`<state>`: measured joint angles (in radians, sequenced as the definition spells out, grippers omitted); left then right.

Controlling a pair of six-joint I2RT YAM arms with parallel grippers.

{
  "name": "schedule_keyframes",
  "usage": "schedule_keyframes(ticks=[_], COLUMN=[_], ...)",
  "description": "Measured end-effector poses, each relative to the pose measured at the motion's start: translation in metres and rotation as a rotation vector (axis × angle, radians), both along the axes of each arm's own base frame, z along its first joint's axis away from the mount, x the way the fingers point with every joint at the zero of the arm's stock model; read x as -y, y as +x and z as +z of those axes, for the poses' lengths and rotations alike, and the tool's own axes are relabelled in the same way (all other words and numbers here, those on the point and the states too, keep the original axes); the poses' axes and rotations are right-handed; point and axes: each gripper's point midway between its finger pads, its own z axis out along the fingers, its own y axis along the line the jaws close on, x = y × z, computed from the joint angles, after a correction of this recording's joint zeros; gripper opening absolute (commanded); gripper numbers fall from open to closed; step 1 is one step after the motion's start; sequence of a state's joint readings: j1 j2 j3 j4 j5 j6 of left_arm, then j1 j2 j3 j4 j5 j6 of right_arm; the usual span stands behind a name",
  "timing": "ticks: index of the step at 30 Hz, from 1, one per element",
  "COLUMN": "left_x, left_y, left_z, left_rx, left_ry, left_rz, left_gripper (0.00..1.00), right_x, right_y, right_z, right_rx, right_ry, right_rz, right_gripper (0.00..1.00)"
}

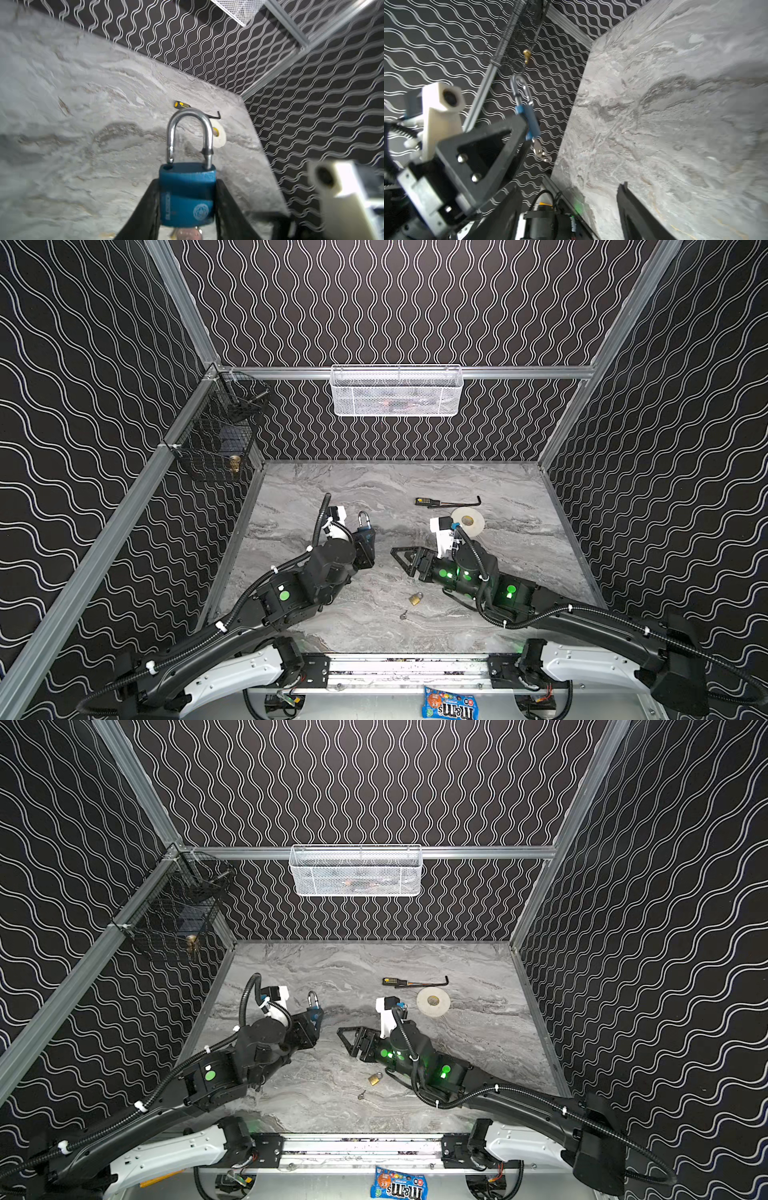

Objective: Unlock with the key

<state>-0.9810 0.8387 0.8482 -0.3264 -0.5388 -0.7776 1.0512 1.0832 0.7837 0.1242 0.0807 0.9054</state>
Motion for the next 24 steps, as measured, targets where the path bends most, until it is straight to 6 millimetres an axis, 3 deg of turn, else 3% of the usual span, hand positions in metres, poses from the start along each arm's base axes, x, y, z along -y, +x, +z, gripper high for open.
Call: schedule_keyframes(ticks=[6,14,24], left_x=[0.003,0.014,0.021], left_y=[-0.013,-0.030,-0.030], left_z=[-0.025,-0.056,-0.057], left_rx=[0.107,0.271,0.352], left_ry=[0.201,0.316,0.353], left_rz=[-0.174,-0.359,-0.398], left_gripper=[0.00,0.00,0.00], right_x=[0.005,-0.008,-0.031], right_y=[0.005,0.012,0.037], right_z=[0.014,0.011,0.003], right_rx=[0.059,0.091,0.104], right_ry=[-0.115,-0.316,-0.507], right_rz=[0.072,0.181,0.232], right_gripper=[0.81,0.83,0.84])
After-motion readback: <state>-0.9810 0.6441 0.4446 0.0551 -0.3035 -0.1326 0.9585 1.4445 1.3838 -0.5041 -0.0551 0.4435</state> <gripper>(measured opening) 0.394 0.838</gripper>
